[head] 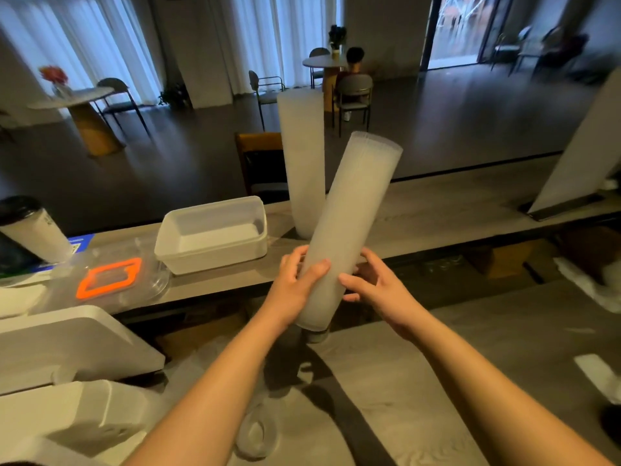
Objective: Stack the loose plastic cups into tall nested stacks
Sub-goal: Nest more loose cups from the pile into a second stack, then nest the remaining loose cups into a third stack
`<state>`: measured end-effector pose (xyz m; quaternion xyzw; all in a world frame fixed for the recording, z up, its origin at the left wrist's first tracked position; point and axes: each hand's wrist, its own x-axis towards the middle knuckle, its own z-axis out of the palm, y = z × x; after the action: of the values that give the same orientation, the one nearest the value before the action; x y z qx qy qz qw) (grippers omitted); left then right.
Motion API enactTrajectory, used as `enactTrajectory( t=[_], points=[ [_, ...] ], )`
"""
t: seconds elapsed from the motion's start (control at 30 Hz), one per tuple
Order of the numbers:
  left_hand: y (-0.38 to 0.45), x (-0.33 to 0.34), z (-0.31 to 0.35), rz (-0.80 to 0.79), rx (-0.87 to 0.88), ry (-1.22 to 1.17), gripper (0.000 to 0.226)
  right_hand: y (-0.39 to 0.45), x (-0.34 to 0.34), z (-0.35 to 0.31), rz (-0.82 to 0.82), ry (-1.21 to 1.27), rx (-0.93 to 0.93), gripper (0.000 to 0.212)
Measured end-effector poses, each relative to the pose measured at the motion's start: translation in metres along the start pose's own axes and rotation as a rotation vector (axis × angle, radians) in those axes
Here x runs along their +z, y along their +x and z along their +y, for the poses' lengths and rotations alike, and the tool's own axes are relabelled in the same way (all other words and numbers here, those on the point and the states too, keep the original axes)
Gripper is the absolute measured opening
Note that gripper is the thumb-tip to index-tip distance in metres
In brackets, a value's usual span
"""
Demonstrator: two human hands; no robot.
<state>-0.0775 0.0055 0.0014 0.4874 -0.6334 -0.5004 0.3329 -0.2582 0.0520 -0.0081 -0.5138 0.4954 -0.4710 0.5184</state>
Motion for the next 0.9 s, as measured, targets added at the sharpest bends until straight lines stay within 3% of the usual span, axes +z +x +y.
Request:
enactTrajectory(
  t=[0.1, 0.3, 0.5, 0.9],
  points=[
    [0.027, 0.004, 0.019, -0.013, 0.024, -0.001, 0.101, 0.016, -0.019, -0.017, 0.053, -0.05, -0.05, 0.063],
    [0.065, 0.013, 0.055, 0.016, 0.076, 0.018, 0.093, 0.047, -0.06, -0.045, 0.074, -0.215, -0.126, 0.067],
    [0.098, 0.025, 0.073, 0.065, 0.065, 0.015, 0.064, 0.089, -0.085, -0.044, 0.079, -0.247, -0.16, 0.069],
    [0.119, 0.043, 0.044, 0.118, -0.069, -0.028, 0.057, 0.125, -0.091, -0.005, 0.107, -0.291, -0.143, 0.075]
  ],
)
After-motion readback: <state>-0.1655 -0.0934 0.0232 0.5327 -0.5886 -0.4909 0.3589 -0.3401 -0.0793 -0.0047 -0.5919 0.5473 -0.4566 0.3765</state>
